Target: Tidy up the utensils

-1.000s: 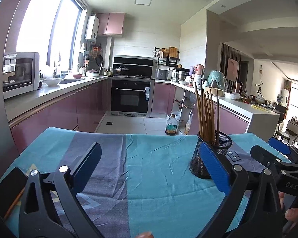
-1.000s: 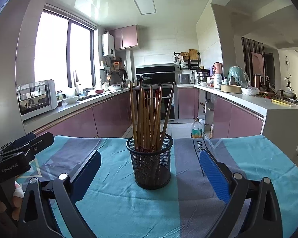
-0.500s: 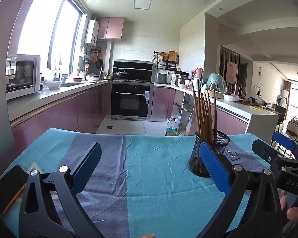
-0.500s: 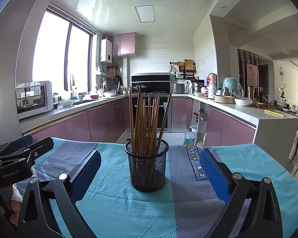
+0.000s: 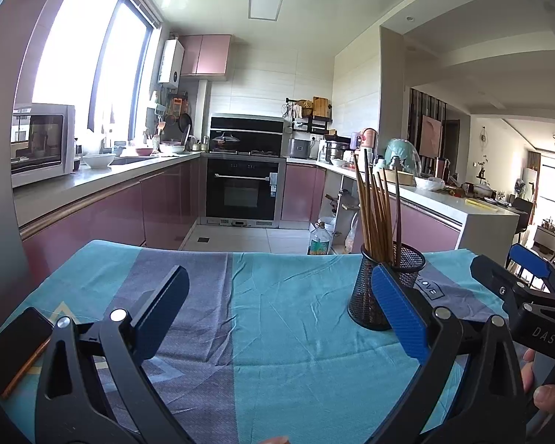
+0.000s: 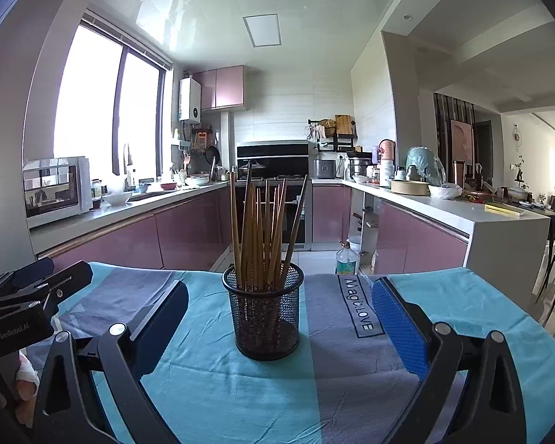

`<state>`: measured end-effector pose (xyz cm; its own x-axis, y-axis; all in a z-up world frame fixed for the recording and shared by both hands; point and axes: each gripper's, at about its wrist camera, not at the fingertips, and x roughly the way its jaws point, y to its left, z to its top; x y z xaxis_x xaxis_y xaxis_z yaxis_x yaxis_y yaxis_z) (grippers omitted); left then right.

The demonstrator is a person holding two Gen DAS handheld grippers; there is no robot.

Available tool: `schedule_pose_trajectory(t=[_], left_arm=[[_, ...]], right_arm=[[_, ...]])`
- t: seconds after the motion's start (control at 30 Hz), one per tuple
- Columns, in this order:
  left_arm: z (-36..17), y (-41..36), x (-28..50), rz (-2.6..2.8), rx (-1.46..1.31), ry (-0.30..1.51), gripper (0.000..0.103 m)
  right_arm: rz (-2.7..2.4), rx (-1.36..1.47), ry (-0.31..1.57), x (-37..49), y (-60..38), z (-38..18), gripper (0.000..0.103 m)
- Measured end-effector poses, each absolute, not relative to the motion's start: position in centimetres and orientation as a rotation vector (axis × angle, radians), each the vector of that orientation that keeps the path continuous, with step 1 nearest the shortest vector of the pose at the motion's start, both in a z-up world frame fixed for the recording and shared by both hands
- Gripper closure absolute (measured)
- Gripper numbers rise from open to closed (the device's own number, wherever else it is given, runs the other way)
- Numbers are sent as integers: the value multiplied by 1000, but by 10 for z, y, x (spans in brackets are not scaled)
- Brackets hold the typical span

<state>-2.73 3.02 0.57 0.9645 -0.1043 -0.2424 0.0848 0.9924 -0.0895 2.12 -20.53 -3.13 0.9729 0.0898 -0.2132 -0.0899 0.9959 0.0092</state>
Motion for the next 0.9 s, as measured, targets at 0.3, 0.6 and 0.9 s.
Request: schedule_pose_trajectory(t=[0.3,0.6,0.9], left_arm=[[5,29,-29,-97,-77,249,6],[5,29,-28,-97,-77,250,6],[5,29,-28,-97,-78,250,6]], right_arm=[[86,1,213,22,-205,-32,7],[87,-8,216,23,-204,-33,7],[85,-5,215,23,-205,-33,7]])
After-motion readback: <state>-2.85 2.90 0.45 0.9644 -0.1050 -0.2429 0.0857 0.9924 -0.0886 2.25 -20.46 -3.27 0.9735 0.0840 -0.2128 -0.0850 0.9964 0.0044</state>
